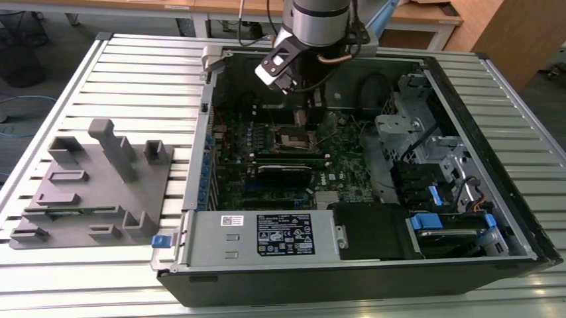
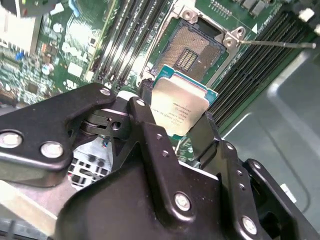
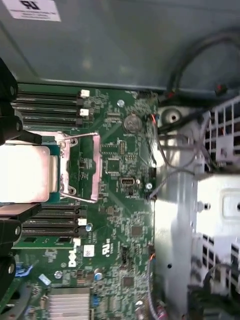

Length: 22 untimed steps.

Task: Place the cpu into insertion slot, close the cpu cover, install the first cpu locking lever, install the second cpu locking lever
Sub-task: 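Place the cpu into insertion slot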

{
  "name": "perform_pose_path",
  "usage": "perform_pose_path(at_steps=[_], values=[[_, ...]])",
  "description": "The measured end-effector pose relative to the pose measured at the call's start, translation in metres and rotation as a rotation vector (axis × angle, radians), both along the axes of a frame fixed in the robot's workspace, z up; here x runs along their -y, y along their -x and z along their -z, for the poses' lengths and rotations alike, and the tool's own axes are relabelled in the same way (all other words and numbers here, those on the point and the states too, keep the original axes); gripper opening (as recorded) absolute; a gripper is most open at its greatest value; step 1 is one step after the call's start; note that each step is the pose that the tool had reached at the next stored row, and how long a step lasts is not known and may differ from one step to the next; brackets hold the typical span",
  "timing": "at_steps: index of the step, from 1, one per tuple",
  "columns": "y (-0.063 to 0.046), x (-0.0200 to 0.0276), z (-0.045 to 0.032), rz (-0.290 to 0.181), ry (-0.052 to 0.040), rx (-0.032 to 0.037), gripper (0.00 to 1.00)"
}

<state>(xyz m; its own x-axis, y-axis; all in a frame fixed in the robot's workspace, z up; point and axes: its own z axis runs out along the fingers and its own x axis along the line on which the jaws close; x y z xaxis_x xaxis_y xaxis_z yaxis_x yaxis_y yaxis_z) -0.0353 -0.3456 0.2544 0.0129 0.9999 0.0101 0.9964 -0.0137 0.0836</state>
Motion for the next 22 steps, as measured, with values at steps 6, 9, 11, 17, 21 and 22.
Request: perform_pose_path(at_steps=[6, 9, 11, 17, 21, 22], values=[[0.000, 0.0000, 0.0000, 0.013, 0.0002, 0.0000, 0.54], [0.001, -0.0001, 0.0010, 0.012, 0.0000, 0.0001, 0.54], [0.002, 0.0000, 0.0021, 0.002, 0.0002, -0.0001, 0.54], [0.005, 0.0000, 0.0078, -0.036, 0.0002, 0.0000, 0.54], [0.008, 0.0000, 0.0127, -0.055, 0.0001, 0.0000, 0.54], [0.008, 0.0000, 0.0136, -0.057, 0.0001, 0.0000, 0.54]])
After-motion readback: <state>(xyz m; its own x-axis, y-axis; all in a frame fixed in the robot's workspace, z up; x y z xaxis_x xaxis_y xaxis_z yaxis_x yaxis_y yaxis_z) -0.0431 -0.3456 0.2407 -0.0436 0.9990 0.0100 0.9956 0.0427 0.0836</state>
